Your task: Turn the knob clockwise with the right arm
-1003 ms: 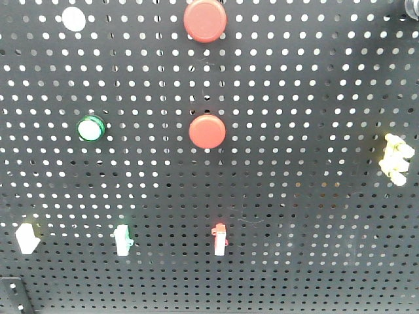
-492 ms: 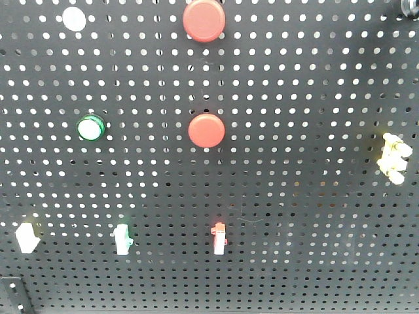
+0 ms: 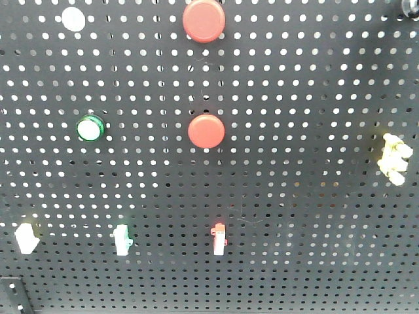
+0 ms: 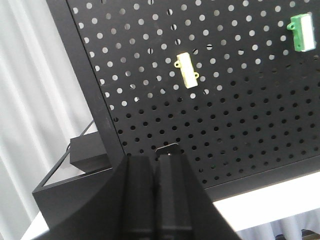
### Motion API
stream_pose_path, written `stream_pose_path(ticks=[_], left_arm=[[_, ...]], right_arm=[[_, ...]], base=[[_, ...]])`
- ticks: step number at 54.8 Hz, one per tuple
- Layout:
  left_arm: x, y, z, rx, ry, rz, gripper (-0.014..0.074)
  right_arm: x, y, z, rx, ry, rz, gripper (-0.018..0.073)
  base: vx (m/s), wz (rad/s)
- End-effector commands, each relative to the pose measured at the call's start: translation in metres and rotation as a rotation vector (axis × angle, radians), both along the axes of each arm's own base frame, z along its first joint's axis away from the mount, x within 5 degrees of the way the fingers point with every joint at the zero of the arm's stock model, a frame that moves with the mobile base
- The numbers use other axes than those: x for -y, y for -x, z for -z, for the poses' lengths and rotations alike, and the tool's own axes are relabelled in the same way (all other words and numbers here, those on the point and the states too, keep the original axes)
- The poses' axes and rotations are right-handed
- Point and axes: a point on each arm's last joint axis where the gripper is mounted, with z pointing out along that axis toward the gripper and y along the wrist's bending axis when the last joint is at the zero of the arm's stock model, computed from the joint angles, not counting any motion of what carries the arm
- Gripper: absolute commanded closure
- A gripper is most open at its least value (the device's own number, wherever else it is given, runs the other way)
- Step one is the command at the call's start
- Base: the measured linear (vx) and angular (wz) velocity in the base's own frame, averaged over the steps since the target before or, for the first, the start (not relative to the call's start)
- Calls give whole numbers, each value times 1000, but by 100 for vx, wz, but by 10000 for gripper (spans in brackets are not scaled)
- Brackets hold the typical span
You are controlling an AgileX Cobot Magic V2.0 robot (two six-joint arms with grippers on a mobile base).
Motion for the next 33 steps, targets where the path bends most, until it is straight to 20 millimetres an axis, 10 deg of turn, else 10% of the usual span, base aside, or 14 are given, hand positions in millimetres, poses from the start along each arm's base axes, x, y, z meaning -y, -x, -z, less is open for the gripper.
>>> stream_pose_path(ticks=[1,15,16,19,33], left_arm=[[1,1,3,59,14,13,603],[1,1,3,59,14,13,603],[1,1,3,59,14,13,603],[1,1,3,59,14,13,603],[1,1,3,59,14,13,603]], right_arm=[[0,42,-27,134,53,20,566],[-2,107,-38,294,371,158,566],[-9,130,-25,294,770,207,566],[-9,136,-14,264,886,221,566],[6,144,68,174,898,379,566]], base=[[0,0],[0,0],[0,0],[0,0],[0,0]])
